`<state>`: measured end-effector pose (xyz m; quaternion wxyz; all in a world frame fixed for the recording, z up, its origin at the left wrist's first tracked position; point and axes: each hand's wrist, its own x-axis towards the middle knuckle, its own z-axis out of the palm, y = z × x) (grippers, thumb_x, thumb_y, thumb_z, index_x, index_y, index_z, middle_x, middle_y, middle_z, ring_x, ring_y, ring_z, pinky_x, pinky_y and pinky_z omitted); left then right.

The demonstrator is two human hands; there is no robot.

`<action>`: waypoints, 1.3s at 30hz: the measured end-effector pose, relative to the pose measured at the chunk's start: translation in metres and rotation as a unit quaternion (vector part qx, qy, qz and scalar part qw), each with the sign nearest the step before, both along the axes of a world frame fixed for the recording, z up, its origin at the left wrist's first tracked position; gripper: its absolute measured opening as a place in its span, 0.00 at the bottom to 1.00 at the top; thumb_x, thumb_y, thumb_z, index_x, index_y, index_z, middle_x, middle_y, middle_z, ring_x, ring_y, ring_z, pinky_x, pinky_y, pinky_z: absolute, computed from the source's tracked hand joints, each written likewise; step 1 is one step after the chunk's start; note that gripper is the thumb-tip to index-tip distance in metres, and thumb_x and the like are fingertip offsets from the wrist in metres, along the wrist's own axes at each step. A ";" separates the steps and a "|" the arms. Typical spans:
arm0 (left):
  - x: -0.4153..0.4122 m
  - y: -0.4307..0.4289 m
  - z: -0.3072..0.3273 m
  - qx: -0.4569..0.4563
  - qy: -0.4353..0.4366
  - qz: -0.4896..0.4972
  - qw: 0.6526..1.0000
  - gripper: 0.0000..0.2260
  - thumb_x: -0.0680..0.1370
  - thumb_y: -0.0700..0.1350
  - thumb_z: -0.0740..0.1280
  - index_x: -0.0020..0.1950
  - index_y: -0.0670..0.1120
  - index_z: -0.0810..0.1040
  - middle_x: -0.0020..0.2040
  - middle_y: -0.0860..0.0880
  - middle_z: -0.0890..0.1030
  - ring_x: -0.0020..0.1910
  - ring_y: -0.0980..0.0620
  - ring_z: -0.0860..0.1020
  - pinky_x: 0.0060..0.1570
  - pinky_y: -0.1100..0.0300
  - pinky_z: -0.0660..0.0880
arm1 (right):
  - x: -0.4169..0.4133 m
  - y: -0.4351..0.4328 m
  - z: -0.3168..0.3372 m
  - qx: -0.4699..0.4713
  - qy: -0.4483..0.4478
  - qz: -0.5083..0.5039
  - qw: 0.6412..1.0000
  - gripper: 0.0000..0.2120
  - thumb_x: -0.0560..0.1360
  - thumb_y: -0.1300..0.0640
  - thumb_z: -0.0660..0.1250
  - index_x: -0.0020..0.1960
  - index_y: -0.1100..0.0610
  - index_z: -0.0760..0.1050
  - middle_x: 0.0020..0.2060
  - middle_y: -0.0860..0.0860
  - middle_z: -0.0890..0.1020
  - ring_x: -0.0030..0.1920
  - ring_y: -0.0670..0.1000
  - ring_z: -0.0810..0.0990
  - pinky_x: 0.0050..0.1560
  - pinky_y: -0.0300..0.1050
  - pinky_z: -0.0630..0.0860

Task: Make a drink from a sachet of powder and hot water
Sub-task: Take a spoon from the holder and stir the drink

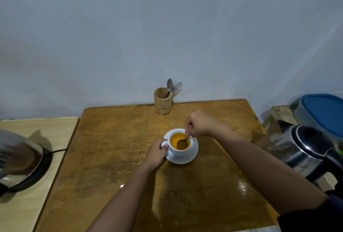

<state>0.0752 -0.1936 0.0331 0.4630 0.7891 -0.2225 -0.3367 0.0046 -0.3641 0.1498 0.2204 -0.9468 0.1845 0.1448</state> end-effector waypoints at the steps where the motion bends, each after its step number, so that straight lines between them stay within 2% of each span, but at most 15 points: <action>1: 0.000 0.000 0.001 -0.001 0.002 -0.002 1.000 0.06 0.80 0.42 0.58 0.53 0.48 0.74 0.55 0.43 0.78 0.52 0.47 0.75 0.49 0.55 0.71 | 0.001 0.001 -0.001 0.033 -0.010 -0.017 0.999 0.06 0.71 0.66 0.67 0.42 0.60 0.82 0.40 0.54 0.86 0.39 0.48 0.83 0.39 0.39 0.79; 3: 0.000 0.000 0.001 0.000 0.005 -0.004 1.000 0.07 0.80 0.42 0.58 0.54 0.46 0.74 0.54 0.42 0.78 0.49 0.48 0.74 0.44 0.58 0.71 | 0.003 0.006 -0.001 0.110 -0.035 -0.058 0.992 0.04 0.72 0.64 0.69 0.45 0.60 0.82 0.40 0.55 0.85 0.37 0.45 0.83 0.36 0.34 0.78; 6: 0.000 0.000 0.001 0.001 0.010 0.001 1.000 0.08 0.80 0.42 0.58 0.56 0.44 0.75 0.55 0.42 0.78 0.47 0.49 0.74 0.41 0.61 0.70 | 0.004 0.011 -0.001 0.176 -0.081 -0.093 0.977 0.06 0.74 0.61 0.68 0.50 0.61 0.80 0.43 0.57 0.85 0.40 0.48 0.84 0.43 0.41 0.81; 8: 0.000 -0.001 0.001 -0.002 0.013 0.003 1.000 0.08 0.80 0.42 0.58 0.56 0.44 0.75 0.54 0.42 0.78 0.47 0.50 0.74 0.41 0.61 0.70 | 0.002 0.013 -0.001 0.160 -0.087 -0.068 0.981 0.08 0.75 0.59 0.66 0.51 0.60 0.80 0.45 0.56 0.85 0.43 0.49 0.83 0.46 0.43 0.80; 10: -0.001 -0.001 0.002 -0.002 0.010 0.005 1.000 0.08 0.80 0.42 0.58 0.56 0.45 0.74 0.54 0.42 0.78 0.48 0.49 0.74 0.42 0.59 0.71 | -0.002 0.017 0.001 0.126 -0.079 -0.020 0.989 0.09 0.76 0.58 0.64 0.53 0.59 0.80 0.47 0.55 0.85 0.44 0.48 0.81 0.40 0.36 0.74; 13: -0.002 -0.002 0.001 -0.002 0.006 0.012 1.000 0.09 0.80 0.42 0.58 0.57 0.44 0.74 0.55 0.42 0.78 0.48 0.48 0.74 0.42 0.58 0.71 | -0.006 0.020 0.005 0.088 -0.062 0.037 0.993 0.10 0.78 0.57 0.62 0.55 0.59 0.78 0.51 0.55 0.83 0.48 0.49 0.78 0.38 0.31 0.68; 15: -0.002 -0.002 0.001 -0.001 0.007 0.015 1.000 0.09 0.80 0.42 0.58 0.57 0.44 0.74 0.56 0.42 0.78 0.49 0.48 0.74 0.42 0.59 0.71 | -0.007 0.020 0.007 0.061 -0.047 0.070 0.995 0.11 0.78 0.58 0.60 0.56 0.59 0.78 0.52 0.56 0.82 0.47 0.48 0.75 0.37 0.33 0.66; 18: -0.003 -0.003 0.001 0.003 0.006 0.015 1.000 0.08 0.80 0.42 0.58 0.57 0.45 0.74 0.56 0.43 0.77 0.50 0.48 0.74 0.41 0.62 0.71 | -0.008 0.017 0.007 0.033 -0.018 0.087 0.995 0.10 0.78 0.58 0.59 0.56 0.58 0.77 0.52 0.56 0.81 0.46 0.49 0.74 0.42 0.40 0.68; 21: -0.003 -0.003 0.000 -0.001 0.004 0.018 1.000 0.07 0.80 0.41 0.58 0.55 0.46 0.74 0.55 0.43 0.77 0.51 0.48 0.74 0.41 0.60 0.71 | -0.008 0.016 0.008 0.039 -0.012 0.081 0.996 0.09 0.78 0.58 0.60 0.53 0.58 0.77 0.45 0.54 0.81 0.40 0.48 0.74 0.37 0.39 0.67; 23: -0.003 -0.003 -0.001 -0.003 0.002 0.016 1.000 0.06 0.80 0.41 0.58 0.53 0.48 0.73 0.56 0.43 0.77 0.51 0.48 0.74 0.45 0.57 0.71 | -0.008 0.018 0.007 0.064 -0.019 0.054 0.996 0.08 0.78 0.58 0.61 0.51 0.59 0.78 0.38 0.51 0.80 0.35 0.45 0.73 0.34 0.38 0.67; 25: -0.003 -0.002 -0.001 -0.003 0.003 0.014 1.000 0.06 0.80 0.42 0.58 0.53 0.49 0.72 0.56 0.43 0.76 0.52 0.47 0.74 0.49 0.55 0.71 | -0.007 0.021 0.004 0.113 -0.038 0.007 0.993 0.08 0.77 0.58 0.62 0.51 0.60 0.78 0.40 0.52 0.83 0.37 0.46 0.79 0.38 0.39 0.73; 27: -0.003 -0.002 -0.001 -0.003 0.005 0.015 1.000 0.06 0.80 0.42 0.58 0.53 0.49 0.72 0.55 0.44 0.76 0.52 0.47 0.74 0.50 0.54 0.71 | -0.006 0.023 -0.004 0.162 -0.078 -0.039 0.983 0.08 0.77 0.59 0.64 0.51 0.61 0.78 0.43 0.56 0.85 0.43 0.50 0.83 0.49 0.46 0.79; 31: -0.004 -0.003 0.000 -0.006 0.001 0.019 1.000 0.06 0.80 0.41 0.58 0.53 0.49 0.72 0.54 0.44 0.76 0.51 0.47 0.74 0.50 0.53 0.71 | -0.007 0.021 -0.019 0.200 -0.139 -0.119 0.963 0.07 0.77 0.61 0.64 0.49 0.64 0.79 0.43 0.59 0.85 0.42 0.52 0.83 0.54 0.52 0.80; 36: -0.004 -0.003 -0.001 0.002 0.001 0.024 1.000 0.08 0.80 0.42 0.58 0.57 0.46 0.73 0.57 0.43 0.75 0.53 0.47 0.74 0.49 0.56 0.70 | -0.012 0.017 -0.027 0.168 -0.184 -0.148 0.957 0.08 0.77 0.61 0.63 0.49 0.64 0.79 0.41 0.59 0.85 0.41 0.53 0.82 0.52 0.54 0.80; 39: -0.005 -0.003 0.000 0.007 0.000 0.022 1.000 0.09 0.80 0.42 0.58 0.58 0.45 0.73 0.57 0.44 0.75 0.53 0.47 0.73 0.49 0.56 0.70 | -0.016 0.015 -0.022 0.108 -0.166 -0.095 0.976 0.11 0.78 0.59 0.62 0.54 0.63 0.79 0.45 0.59 0.84 0.41 0.52 0.80 0.42 0.45 0.77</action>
